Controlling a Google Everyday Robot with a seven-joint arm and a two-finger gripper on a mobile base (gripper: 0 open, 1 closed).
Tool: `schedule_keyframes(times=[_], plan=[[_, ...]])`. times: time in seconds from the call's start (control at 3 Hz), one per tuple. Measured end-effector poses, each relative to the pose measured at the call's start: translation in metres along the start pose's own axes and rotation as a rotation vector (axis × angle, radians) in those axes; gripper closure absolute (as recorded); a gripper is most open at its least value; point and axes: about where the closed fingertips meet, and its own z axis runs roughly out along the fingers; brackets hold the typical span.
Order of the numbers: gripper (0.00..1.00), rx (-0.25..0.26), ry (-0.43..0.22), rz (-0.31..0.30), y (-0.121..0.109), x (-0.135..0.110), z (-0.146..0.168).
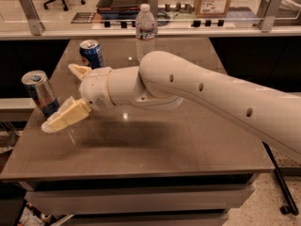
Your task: Pick redbull can
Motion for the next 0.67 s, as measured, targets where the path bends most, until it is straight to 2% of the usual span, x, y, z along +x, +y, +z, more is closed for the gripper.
schedule_keyframes(times=[0.33,0.67], plan=[[0.00,0.002,-0.059,0.034,-0.008,0.008,0.026],[0.18,-0.024,-0.100,0.050,-0.015,0.009,0.051]])
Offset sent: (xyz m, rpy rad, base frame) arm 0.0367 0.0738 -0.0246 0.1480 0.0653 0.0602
